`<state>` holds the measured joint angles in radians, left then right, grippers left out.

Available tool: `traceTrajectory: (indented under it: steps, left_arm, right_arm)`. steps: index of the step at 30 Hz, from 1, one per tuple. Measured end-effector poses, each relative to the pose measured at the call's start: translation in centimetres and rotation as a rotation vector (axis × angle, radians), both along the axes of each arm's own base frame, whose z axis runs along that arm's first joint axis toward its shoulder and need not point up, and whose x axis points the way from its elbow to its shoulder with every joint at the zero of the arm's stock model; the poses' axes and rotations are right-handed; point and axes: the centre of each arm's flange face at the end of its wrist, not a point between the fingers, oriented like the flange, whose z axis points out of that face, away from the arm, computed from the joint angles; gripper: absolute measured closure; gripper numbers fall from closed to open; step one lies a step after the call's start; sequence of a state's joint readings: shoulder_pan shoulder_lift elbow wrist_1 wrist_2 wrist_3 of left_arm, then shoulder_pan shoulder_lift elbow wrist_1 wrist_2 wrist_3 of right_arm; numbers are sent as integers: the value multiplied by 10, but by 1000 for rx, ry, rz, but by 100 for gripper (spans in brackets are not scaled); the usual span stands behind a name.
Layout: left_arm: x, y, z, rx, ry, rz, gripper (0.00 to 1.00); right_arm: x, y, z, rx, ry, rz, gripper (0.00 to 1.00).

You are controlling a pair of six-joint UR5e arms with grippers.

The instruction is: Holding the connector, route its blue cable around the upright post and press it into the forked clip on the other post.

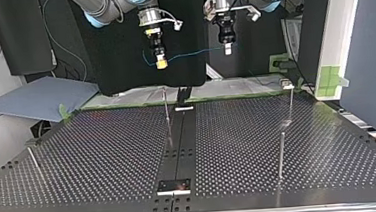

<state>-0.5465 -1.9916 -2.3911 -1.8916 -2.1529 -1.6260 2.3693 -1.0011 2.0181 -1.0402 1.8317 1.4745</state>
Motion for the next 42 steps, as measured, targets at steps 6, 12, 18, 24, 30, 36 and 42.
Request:
traceTrajectory:
  steps: [6,12,18,24,30,36,42]
  left_arm:
    - [0,0,0,0,0,0,100]
    - [0,0,0,0,0,0,100]
    - [0,0,0,0,0,0,100]
    - [0,0,0,0,0,0,100]
    - [0,0,0,0,0,0,100]
    - [0,0,0,0,0,0,100]
    - [0,0,0,0,0,0,100]
  right_arm:
    - [0,0,0,0,0,0,100]
    - [0,0,0,0,0,0,100]
    - [0,0,0,0,0,0,100]
    - [0,0,0,0,0,0,100]
    - [0,0,0,0,0,0,100]
    - [0,0,0,0,0,0,100]
    - [0,0,0,0,0,0,100]
